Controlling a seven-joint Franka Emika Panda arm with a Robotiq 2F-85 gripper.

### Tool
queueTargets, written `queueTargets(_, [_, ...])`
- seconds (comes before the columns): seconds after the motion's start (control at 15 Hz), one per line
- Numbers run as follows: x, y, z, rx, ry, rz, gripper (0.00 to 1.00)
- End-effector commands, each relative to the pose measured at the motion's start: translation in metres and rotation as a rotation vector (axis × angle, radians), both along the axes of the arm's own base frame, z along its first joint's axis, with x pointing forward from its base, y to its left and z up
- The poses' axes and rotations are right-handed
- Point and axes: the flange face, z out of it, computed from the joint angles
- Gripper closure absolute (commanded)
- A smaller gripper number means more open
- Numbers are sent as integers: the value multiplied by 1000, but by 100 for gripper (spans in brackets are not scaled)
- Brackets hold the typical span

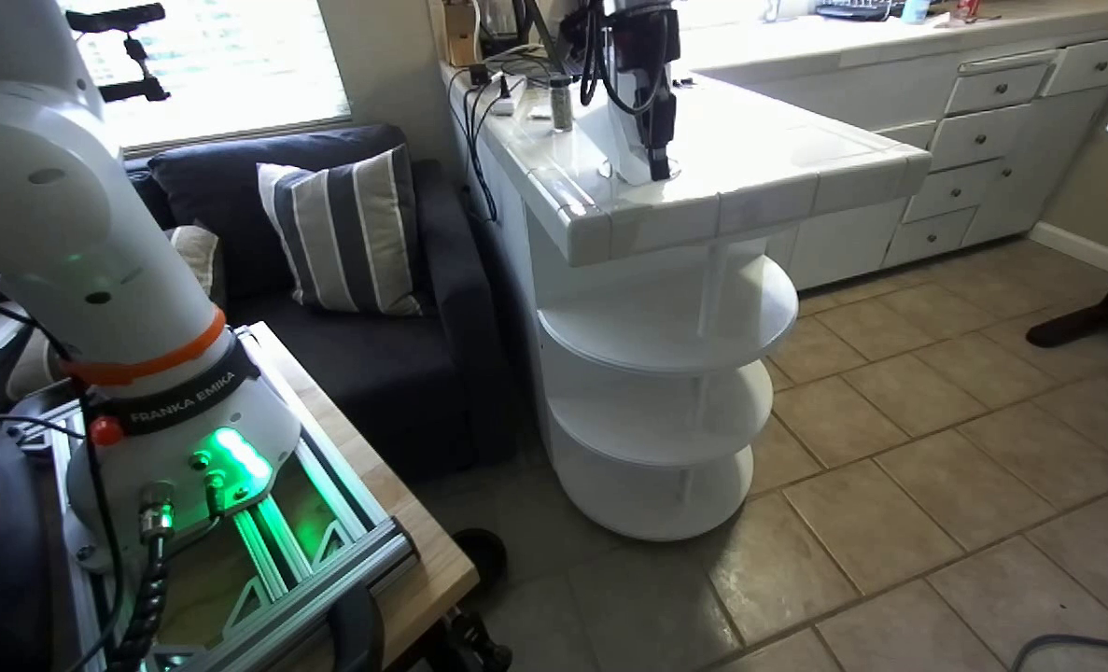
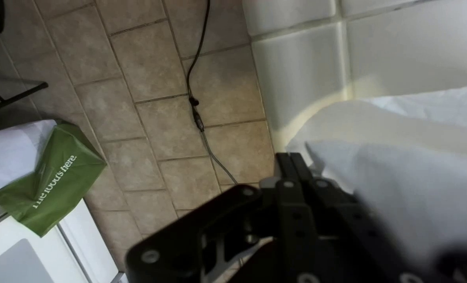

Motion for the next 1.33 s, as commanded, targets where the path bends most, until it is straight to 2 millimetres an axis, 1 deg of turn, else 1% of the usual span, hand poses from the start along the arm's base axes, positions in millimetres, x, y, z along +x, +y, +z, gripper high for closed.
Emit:
queueTargets(0.0, [9, -2, -15, -16, 4, -16, 100])
queueTargets(0.6, [15, -14, -30, -76, -4, -25, 100])
queueTargets(0.93, [16, -27, -27, -159, -9, -32, 100])
queueTargets(1.27, [18, -40, -30, -227, -21, -55, 100])
